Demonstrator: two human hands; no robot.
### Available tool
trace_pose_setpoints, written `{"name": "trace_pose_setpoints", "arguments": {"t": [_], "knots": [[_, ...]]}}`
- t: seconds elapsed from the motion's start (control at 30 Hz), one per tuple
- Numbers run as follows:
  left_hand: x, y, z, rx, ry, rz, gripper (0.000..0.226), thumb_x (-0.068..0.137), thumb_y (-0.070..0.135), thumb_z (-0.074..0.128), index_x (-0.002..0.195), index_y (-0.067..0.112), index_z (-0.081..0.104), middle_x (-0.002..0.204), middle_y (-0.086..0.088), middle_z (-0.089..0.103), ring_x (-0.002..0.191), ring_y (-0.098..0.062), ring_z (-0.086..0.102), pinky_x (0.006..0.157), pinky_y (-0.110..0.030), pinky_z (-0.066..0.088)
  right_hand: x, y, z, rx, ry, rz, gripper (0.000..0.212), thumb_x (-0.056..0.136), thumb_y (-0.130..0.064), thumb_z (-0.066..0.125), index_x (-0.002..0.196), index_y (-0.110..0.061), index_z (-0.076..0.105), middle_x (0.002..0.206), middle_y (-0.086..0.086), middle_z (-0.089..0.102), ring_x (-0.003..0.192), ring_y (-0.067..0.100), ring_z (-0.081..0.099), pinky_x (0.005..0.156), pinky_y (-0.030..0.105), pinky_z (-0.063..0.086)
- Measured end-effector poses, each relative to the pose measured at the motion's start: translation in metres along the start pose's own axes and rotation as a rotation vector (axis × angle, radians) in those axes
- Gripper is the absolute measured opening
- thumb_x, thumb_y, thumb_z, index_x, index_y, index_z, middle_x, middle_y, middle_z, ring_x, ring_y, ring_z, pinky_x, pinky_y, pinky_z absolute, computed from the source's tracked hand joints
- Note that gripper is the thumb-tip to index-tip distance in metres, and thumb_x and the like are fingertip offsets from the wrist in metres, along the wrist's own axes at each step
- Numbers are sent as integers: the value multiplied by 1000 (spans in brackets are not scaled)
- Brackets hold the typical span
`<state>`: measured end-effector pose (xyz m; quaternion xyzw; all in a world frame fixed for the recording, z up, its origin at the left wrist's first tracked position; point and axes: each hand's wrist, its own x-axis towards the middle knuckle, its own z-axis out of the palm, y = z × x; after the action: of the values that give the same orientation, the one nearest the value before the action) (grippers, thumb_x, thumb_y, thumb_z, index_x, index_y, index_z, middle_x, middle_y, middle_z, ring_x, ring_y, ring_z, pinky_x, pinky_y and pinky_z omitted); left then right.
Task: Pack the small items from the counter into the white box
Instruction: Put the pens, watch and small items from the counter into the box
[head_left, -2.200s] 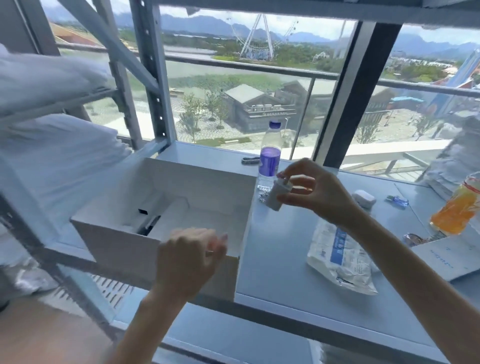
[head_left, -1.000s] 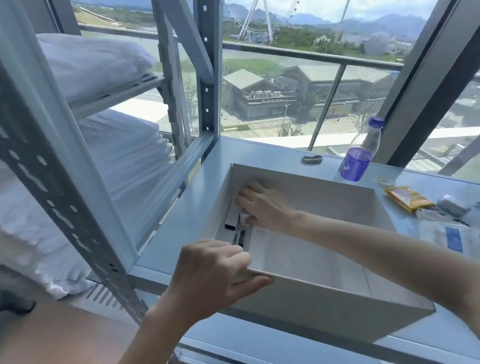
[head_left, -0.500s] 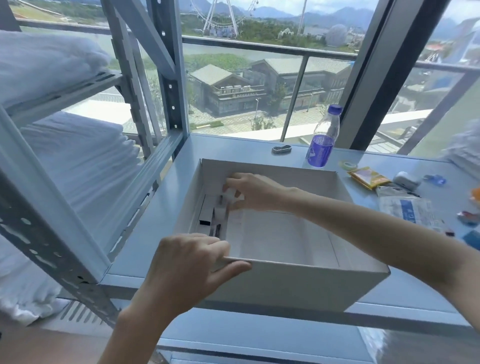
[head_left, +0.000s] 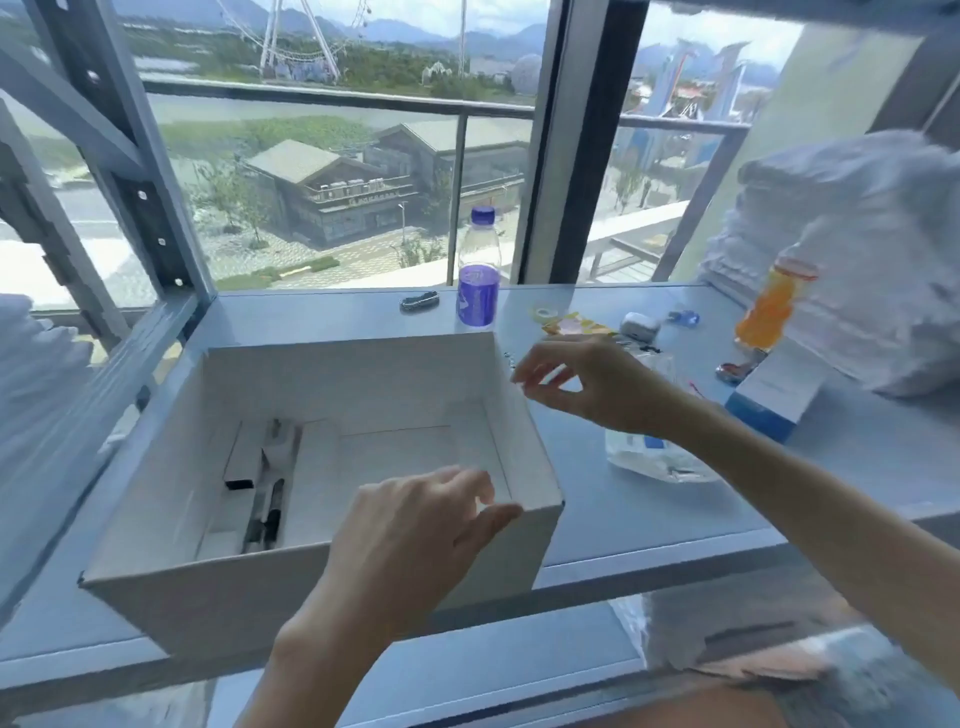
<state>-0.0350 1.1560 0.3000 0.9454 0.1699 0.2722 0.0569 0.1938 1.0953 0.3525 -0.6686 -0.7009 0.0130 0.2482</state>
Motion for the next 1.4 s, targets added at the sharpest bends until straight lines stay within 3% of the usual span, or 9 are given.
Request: {"name": "trace_pose_setpoints", "arguments": {"t": [0.17, 0.33, 0.5, 0.63, 0.73, 0.87, 0.97, 1.13, 1.4], "knots": [[38, 51, 20, -39, 138, -29, 24, 91, 45, 48, 95, 26, 63, 96, 15, 62, 79, -8, 61, 49, -19, 35, -66, 50, -46, 28, 103, 176, 13, 82, -9, 68, 95, -7, 68, 92, 0, 67, 80, 3, 63, 74, 14, 53], [82, 113, 71, -71, 166, -10, 11, 81, 21, 66, 92, 18, 66, 93, 4, 64, 92, -20, 59, 67, -33, 48, -131, 99, -86, 10, 72, 299, 13, 82, -9, 68, 95, -8, 67, 89, -3, 66, 77, 2, 62, 71, 7, 47], [106, 143, 165, -129, -80, -177, 39, 85, 34, 52, 118, 13, 60, 124, -5, 59, 112, -28, 55, 90, -40, 45, -183, 166, -111, 9, 94, 408, 13, 80, -4, 67, 92, -10, 67, 81, -7, 63, 76, -5, 60, 69, 14, 49], [109, 144, 215, -98, -316, -291, 69, 88, 56, 31, 146, 18, 26, 155, -3, 18, 142, -24, 18, 113, -36, 18, -210, 203, -114, 0, 102, 488, 14, 80, -1, 66, 93, -5, 66, 90, 4, 65, 79, 7, 59, 74, 23, 51], [114, 146, 231, -57, -381, -263, 89, 67, 66, 3, 148, 30, 16, 157, 4, 6, 144, -20, 2, 115, -37, 6, -219, 223, -105, 26, 68, 496, 16, 79, 0, 66, 93, -6, 66, 91, 1, 63, 79, 2, 57, 73, 14, 48], [126, 144, 238, -4, -432, -265, 89, 63, 68, 1, 146, 40, 16, 157, 8, 5, 144, -16, 0, 115, -40, -1, -218, 248, -89, 15, 31, 501, 18, 80, -2, 65, 94, -13, 66, 96, 1, 62, 83, -2, 55, 73, 8, 45], [130, 128, 241, -17, -374, -279, 72, 77, 65, 21, 145, 39, 26, 155, 6, 19, 143, -16, 13, 115, -42, 7, -212, 261, -83, -50, -19, 531, 21, 81, -6, 63, 100, -14, 64, 99, 0, 58, 86, 15, 56, 77, 23, 47], [118, 93, 242, -40, -213, -385, 55, 87, 28, 60, 139, 32, 42, 147, -1, 39, 138, -25, 31, 110, -45, 26, -192, 279, -81, -117, -33, 504, 29, 80, -2, 62, 108, -10, 62, 115, 5, 57, 105, 19, 53, 89, 24, 41], [116, 89, 235, -114, -177, -357, 52, 80, 24, 52, 132, 30, 51, 141, -2, 46, 133, -27, 38, 108, -44, 31, -140, 273, -47, -77, -151, 341, 32, 84, -4, 58, 114, -17, 61, 128, 0, 52, 117, 18, 47, 97, 34, 40]]}}
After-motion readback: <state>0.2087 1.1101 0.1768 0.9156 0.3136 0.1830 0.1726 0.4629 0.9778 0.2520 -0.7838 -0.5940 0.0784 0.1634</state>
